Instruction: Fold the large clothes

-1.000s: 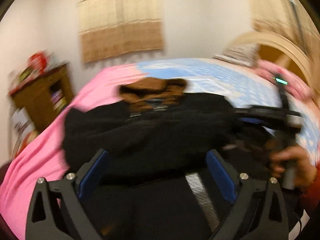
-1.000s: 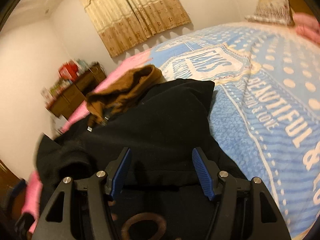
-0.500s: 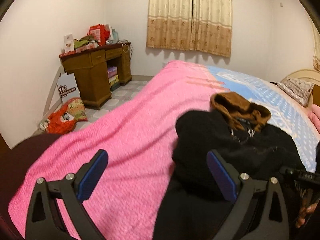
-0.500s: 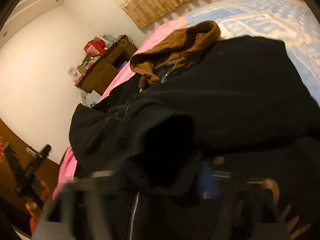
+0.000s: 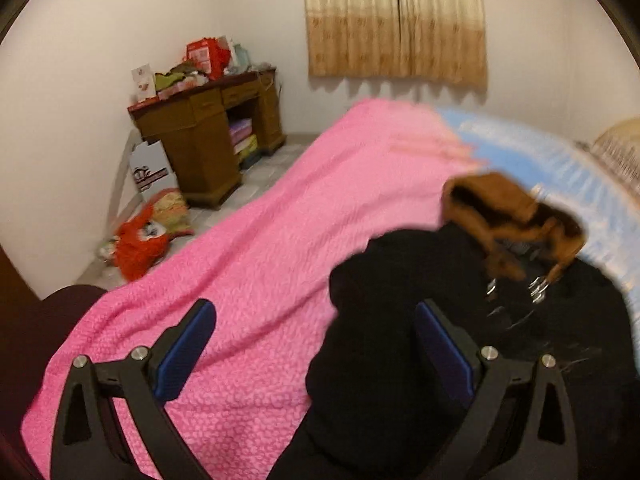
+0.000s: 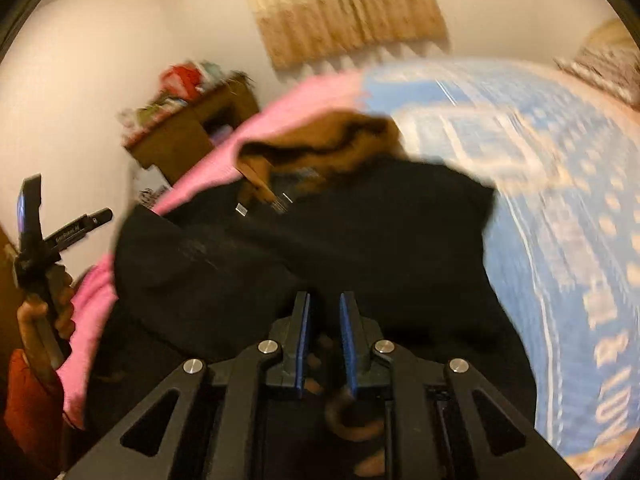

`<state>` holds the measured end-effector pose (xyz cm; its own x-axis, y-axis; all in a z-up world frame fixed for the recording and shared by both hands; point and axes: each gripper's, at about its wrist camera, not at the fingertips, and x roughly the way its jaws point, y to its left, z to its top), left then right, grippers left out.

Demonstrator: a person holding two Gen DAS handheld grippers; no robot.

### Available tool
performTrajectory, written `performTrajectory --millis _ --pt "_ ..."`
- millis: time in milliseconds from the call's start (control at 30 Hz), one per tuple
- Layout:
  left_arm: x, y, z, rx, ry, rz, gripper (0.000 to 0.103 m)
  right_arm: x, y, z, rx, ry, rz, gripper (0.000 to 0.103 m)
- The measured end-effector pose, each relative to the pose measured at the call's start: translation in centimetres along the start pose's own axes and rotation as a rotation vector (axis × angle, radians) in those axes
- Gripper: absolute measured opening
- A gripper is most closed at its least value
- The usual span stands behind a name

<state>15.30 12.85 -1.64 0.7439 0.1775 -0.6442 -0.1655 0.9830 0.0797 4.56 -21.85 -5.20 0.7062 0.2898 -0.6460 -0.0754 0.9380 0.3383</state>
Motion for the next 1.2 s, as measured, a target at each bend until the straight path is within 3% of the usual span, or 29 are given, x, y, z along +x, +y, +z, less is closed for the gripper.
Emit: performTrajectory --millis 133,167,267,300,400,500,533,567,600,633,767,833,933,1000,1033,1067,1100,1200 --pt "0.5 1.4 -1.2 -0.058 0.014 -0.07 0.101 -1.1 -1.1 -0.2 0.138 -0.068 0.159 0.017" --pt "0.3 1.9 -1.3 -0.066 0.005 -0.073 0.101 -1.5 -1.2 -0.1 0.158 -0.091 0.207 0.022" --pt "-0.7 3.6 -1.2 -0.096 -0.035 -0.084 0.101 -2.0 -0.8 -0.3 0.225 -0.132 0.345 0.102" --pt "-1.0 4.0 -1.0 -0.108 -0.045 -0.087 0.101 -1.7 -0.7 -0.3 0.248 -0.136 0.359 0.102" --pt "-1.4 5.0 -0.3 -0.13 -0.053 -0.09 0.101 1.2 -0.3 0.2 0.263 -0.037 0.327 0.102" --pt "-1.6 5.0 0.4 -0.112 -0.058 -0.08 0.101 5.0 2.1 0.1 0.191 0.074 0.323 0.099" --pt "-1.8 4.9 0.7 -0.101 -0.069 -0.064 0.101 6.2 3.0 -0.1 0.159 0.108 0.286 0.091" --pt "-1.9 4.8 0.8 -0.098 -0.075 -0.055 0.101 7.3 3.9 -0.2 0.125 0.144 0.242 0.047" --pt "-2.1 5.0 1.2 -0.1 -0.084 -0.046 0.101 8.2 4.6 -0.4 0.101 0.183 0.211 0.026" --pt "-2.2 5.2 1.5 -0.107 -0.089 -0.046 0.101 8.3 5.2 -0.1 0.082 0.186 0.196 0.025" --pt "-2.5 6.0 2.7 -0.14 -0.106 -0.054 0.101 2.9 8.1 2.6 -0.111 0.009 0.145 0.019" --pt "-2.3 5.8 3.0 -0.146 -0.106 -0.046 0.102 1.0 8.1 3.4 -0.162 -0.026 0.09 0.019" --pt "-1.7 4.2 3.1 -0.126 -0.091 -0.06 0.101 0.5 6.5 3.2 -0.191 -0.008 0.005 0.019" --pt "-0.7 2.0 2.5 -0.093 -0.067 -0.045 0.102 2.4 4.6 2.2 -0.135 0.065 0.033 0.019" --pt "-0.3 1.4 2.2 -0.085 -0.055 -0.042 0.102 3.7 4.0 1.4 -0.124 0.101 0.016 0.019" --pt "1.0 -0.2 1.5 -0.052 -0.026 -0.029 0.102 5.4 3.6 0.2 -0.146 0.136 -0.056 0.019" --pt "1.8 -1.1 1.0 -0.025 -0.01 0.001 0.102 6.2 3.1 -0.4 -0.151 0.144 -0.076 0.02" --pt "5.3 -3.1 -1.7 0.041 0.029 0.143 0.102 6.4 2.1 -1.1 -0.092 0.08 -0.029 0.02"
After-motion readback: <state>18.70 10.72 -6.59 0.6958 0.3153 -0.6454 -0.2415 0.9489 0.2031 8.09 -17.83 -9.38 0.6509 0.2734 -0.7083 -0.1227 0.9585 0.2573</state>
